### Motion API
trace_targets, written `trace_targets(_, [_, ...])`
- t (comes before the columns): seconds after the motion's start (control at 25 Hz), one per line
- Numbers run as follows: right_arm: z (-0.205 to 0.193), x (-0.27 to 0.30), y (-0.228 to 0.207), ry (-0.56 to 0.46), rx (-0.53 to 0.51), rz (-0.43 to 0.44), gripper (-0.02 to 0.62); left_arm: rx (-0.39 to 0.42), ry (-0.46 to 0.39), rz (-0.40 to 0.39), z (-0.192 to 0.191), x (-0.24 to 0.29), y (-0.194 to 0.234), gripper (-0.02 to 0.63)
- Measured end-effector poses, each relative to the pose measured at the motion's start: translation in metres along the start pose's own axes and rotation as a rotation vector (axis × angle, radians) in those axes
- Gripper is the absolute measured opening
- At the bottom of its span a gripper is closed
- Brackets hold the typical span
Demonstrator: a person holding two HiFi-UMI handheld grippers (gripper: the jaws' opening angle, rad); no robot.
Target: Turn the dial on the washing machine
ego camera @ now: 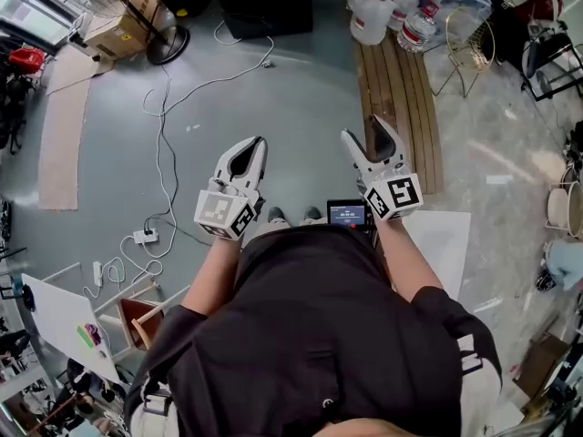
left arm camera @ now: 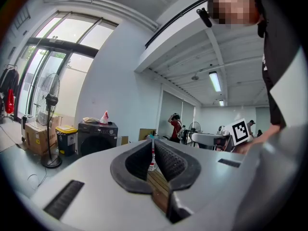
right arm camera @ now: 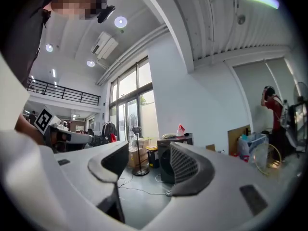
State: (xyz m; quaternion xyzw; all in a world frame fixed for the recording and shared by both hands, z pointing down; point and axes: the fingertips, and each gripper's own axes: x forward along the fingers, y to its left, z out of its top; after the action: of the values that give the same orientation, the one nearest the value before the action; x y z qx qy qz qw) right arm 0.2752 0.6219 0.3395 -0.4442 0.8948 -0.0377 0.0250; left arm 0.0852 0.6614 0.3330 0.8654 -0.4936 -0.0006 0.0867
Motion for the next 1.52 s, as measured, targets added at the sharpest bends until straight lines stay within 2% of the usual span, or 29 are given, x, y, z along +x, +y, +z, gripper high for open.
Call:
trace_targets(0.4, [-0.011,0.001,-0.019,0.020,0.014,0.000,0.272,-0.020,-0.023,0.022,0.001,0.014,-0.001,0.009])
trace_targets(0.64, [-0.013,0.011,-0.031,0.024,0.030,-0.004,0.272,-0.038,-0.021,0.047,-0.004,0.025,0.013,0.009])
trace_targets(0.84, [-0.023,0.031,-0.046,0.039,0.034,-0.013,0.272,-0.045,-0.027,0.035,-0.006,0.050,0.030,0.009])
trace_targets(1.08, [-0.022,0.079,-0.071,0.056,0.035,-0.016,0.272,-0.074,-0.028,0.035,-0.005,0.094,0.069,0.009])
trace_targets(1.52, [-0.008,0.213,-0.127,0.087,0.013,0.008,0.272,-0.121,-0.040,0.017,0.021,0.204,0.165,0.009])
